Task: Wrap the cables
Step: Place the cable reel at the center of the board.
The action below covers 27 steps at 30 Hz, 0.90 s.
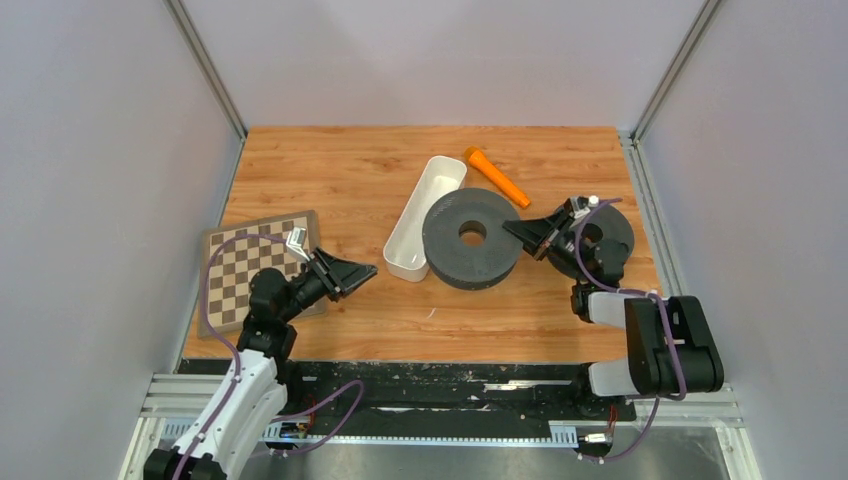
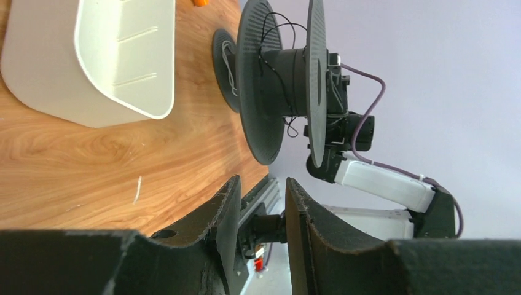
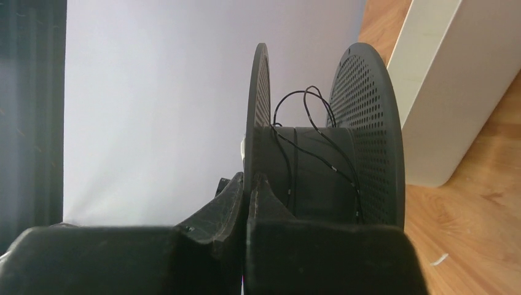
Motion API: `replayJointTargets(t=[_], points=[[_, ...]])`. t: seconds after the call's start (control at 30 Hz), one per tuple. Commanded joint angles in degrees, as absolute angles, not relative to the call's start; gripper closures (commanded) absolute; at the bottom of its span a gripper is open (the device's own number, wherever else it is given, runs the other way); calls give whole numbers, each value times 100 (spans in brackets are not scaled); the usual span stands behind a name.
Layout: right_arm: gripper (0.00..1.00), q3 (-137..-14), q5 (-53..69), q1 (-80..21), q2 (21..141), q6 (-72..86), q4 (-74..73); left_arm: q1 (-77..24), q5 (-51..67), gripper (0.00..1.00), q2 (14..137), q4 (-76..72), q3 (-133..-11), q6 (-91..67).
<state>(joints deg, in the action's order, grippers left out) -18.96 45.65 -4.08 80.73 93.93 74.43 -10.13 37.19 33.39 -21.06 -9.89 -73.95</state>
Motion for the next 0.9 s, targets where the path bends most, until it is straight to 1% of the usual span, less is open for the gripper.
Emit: replayJointTargets(t=[0.0,0.07,0.2,0.33,0.57,0.77,0.87], points=[[100,-1839,4846,155,7640,8994,7635,-1006,3710,60,3218,-1579,-1531,-6702],[100,-1844,4954,323,7587,8690,7340,-1010,3705,59,3205,-1341,-1696,-6513],[100,-1824,5049,541,7720,8394,7264,-1009,3724,59,3177,-1059,-1906,-6266],[100,-1842,5176,720,8160,8225,7370,-1009,3766,58,3120,-863,-2038,-6215],[100,-1947,5339,733,9257,8337,8205,-1009,3717,56,2914,-374,-2349,-5897],[100,-1998,5418,738,10167,8434,8963,-1010,3742,56,2942,-315,-2584,-5795],[100,-2004,5390,735,10428,8301,8993,-1004,3748,55,3019,-242,-2720,-5698]])
